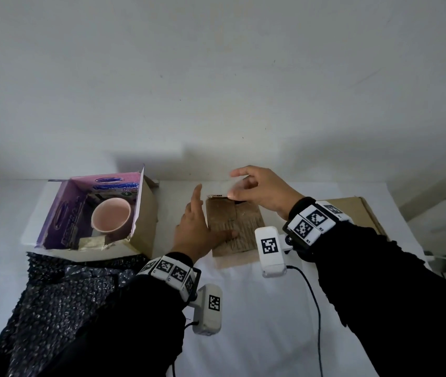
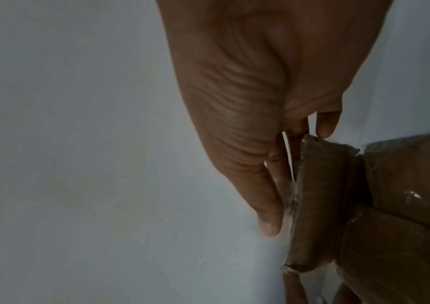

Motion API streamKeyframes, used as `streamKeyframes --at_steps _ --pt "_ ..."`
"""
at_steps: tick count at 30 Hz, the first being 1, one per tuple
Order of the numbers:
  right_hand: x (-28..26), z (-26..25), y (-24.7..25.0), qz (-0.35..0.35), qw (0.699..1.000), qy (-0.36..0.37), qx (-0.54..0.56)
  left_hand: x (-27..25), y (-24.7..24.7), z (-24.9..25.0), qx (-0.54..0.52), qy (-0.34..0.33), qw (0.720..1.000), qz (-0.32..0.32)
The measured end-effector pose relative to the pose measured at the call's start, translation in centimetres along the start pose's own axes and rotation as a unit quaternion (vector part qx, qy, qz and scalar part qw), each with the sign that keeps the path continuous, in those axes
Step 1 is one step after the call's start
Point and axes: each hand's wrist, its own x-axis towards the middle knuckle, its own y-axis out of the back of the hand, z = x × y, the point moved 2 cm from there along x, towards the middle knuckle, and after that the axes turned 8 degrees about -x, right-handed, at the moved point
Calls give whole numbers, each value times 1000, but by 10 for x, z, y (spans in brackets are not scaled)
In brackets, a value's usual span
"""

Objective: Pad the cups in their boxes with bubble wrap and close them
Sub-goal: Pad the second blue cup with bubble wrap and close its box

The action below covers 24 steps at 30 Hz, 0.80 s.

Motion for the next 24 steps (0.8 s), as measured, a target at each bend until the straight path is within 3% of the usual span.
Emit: streamKeyframes --at_steps 6,11,14,17,24 --pt "-11 -1 5 39 997 59 11 2 -1 -3 -21 17 999 -25" --pt "-37 8 -6 89 973 173 -121 0 -7 -8 -5 33 998 -52" --pt "-50 24 -21 112 936 222 -251 -3 -12 -10 -17 25 998 -50" --pt "-64 37 -39 137 902 232 -337 -9 -16 -7 30 -20 997 -67" --pt "-75 56 -51 194 915 209 -287 -12 -22 -16 58 -75 995 -7"
